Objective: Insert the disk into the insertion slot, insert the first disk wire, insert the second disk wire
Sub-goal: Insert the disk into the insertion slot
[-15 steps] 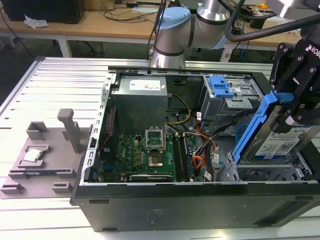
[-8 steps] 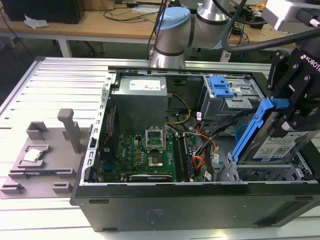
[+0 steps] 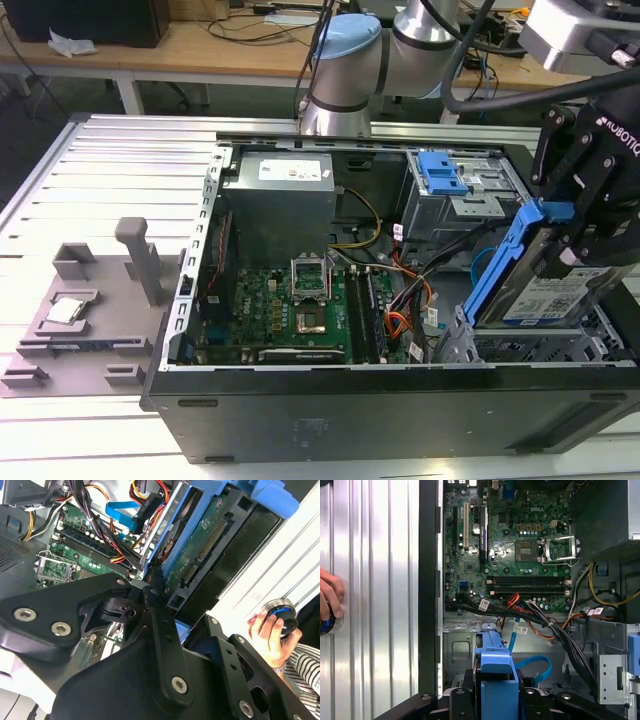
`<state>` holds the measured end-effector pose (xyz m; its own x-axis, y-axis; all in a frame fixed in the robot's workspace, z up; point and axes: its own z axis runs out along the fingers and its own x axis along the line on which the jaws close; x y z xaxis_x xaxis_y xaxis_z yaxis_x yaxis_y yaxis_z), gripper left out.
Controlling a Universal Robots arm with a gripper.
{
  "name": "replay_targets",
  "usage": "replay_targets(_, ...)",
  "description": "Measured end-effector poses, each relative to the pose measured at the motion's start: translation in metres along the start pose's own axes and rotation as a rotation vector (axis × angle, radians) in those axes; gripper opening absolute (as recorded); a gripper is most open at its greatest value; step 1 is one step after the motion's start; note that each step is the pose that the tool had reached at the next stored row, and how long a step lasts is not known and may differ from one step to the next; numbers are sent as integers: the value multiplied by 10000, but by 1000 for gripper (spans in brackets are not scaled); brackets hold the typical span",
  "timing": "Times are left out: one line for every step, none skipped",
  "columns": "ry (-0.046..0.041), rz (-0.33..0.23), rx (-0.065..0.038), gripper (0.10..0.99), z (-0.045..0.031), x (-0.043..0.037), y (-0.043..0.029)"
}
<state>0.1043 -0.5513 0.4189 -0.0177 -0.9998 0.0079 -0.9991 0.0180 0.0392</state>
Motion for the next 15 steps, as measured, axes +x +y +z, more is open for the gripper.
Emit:
replay_targets(0,0,0,365,7,0,0)
replay_targets(-1,0,0,365,20,0,-1)
replay_targets(-1,0,0,365,28,0,-1)
replay_targets(1,0,0,365,31,0,-1)
replay_targets(-1,0,0,365,38,0,-2)
replay_targets(-1,0,0,365,44,0,-2)
replay_targets(0,0,0,365,47,0,-2)
replay_targets(0,0,0,365,54,-1,-2)
replay_targets(-1,0,0,365,59,0,-2)
replay_targets(0,0,0,365,67,-1,-3)
replay_targets(0,0,0,365,72,-1,-3)
replay_targets(-1,0,0,365,77,-1,-3)
replay_targets(0,0,0,365,82,-1,-3)
replay_targets(1,0,0,365,85,-1,-3)
replay_targets(-1,0,0,365,90,-1,-4)
